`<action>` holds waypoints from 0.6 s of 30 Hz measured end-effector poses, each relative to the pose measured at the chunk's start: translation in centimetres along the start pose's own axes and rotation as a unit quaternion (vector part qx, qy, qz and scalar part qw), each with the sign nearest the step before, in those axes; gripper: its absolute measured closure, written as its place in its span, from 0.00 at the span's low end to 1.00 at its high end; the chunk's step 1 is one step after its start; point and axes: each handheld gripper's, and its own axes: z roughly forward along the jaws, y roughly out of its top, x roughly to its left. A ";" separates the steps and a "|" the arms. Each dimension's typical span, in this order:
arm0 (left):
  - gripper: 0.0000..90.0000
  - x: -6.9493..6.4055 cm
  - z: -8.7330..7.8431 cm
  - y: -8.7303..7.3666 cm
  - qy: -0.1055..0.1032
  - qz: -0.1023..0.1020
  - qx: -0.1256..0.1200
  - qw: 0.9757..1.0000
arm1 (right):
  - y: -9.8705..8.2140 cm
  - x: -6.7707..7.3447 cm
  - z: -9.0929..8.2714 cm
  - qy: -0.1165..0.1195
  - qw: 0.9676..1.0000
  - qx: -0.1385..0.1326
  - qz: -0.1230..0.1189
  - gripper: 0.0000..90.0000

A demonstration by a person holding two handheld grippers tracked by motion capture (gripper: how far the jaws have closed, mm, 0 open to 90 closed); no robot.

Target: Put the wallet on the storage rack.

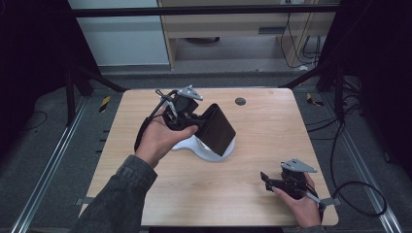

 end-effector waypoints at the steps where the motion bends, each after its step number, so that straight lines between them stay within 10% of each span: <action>1: 0.89 0.1 -0.1 0.1 0.001 -0.002 -0.002 1.000 | 0.0 0.0 0.0 -0.001 1.000 0.001 0.000 0.13; 18: 0.89 2.4 2.5 0.5 0.029 -0.023 0.006 0.999 | 0.0 0.0 0.3 -0.003 1.000 0.007 -0.006 0.13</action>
